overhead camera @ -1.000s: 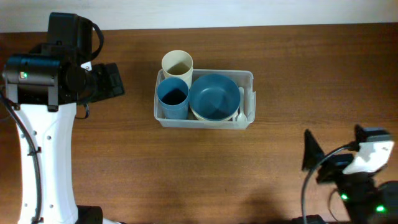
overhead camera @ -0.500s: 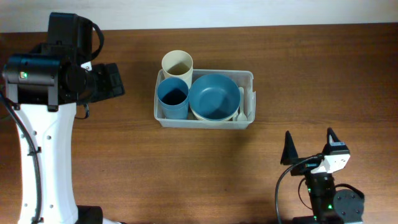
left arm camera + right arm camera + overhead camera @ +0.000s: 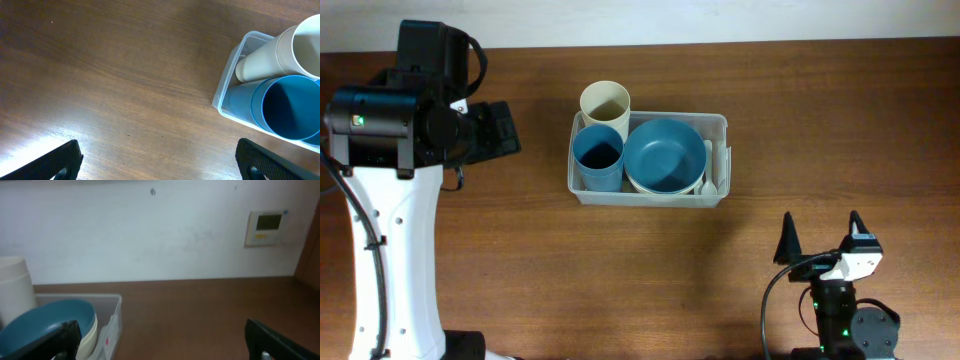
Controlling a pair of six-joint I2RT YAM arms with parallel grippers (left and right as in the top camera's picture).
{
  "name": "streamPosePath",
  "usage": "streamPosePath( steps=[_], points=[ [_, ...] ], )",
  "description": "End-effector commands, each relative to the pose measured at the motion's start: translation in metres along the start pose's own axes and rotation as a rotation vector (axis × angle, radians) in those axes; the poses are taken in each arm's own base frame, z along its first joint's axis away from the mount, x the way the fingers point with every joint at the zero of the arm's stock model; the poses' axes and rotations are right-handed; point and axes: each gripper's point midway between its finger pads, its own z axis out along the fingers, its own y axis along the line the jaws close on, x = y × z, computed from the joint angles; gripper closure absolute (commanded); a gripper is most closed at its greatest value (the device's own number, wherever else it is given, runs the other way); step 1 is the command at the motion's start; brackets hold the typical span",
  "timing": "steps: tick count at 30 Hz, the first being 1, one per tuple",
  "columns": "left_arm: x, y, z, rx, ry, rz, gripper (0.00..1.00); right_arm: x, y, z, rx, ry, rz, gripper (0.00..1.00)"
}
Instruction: Pack container
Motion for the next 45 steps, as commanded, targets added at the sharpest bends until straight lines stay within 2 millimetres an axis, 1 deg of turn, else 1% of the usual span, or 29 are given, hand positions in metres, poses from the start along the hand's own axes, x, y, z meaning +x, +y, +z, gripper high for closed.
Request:
streamPosePath(
  steps=[1, 6, 10, 15, 22, 26, 45],
  points=[
    [-0.001, 0.003, 0.003, -0.017, 0.004, -0.014, 0.0, 0.011, -0.004, 0.005, 0.015, -0.022, -0.011, 0.01],
    [-0.001, 0.003, 0.003, -0.017, 0.003, -0.015, 0.0, 0.023, -0.002, 0.01, 0.001, -0.049, -0.006, 0.01],
    [-0.001, 0.003, 0.003, -0.017, 0.004, -0.014, 0.0, 0.031, -0.002, 0.011, 0.003, -0.033, -0.005, 0.01],
    [-0.001, 0.003, 0.003, -0.017, 0.004, -0.014, 0.0, 0.046, -0.003, 0.013, 0.004, 0.002, -0.004, 0.01],
    [-0.001, 0.003, 0.003, -0.017, 0.004, -0.014, 0.0, 0.049, -0.003, 0.013, 0.004, 0.012, -0.004, 0.01],
    [-0.001, 0.003, 0.003, -0.017, 0.004, -0.014, 0.0, 0.073, -0.004, 0.012, 0.009, 0.11, -0.004, 0.01],
    [-0.001, 0.003, 0.003, -0.017, 0.004, -0.014, 0.0, 0.072, -0.004, 0.012, 0.008, 0.107, -0.004, 0.01]
  ],
)
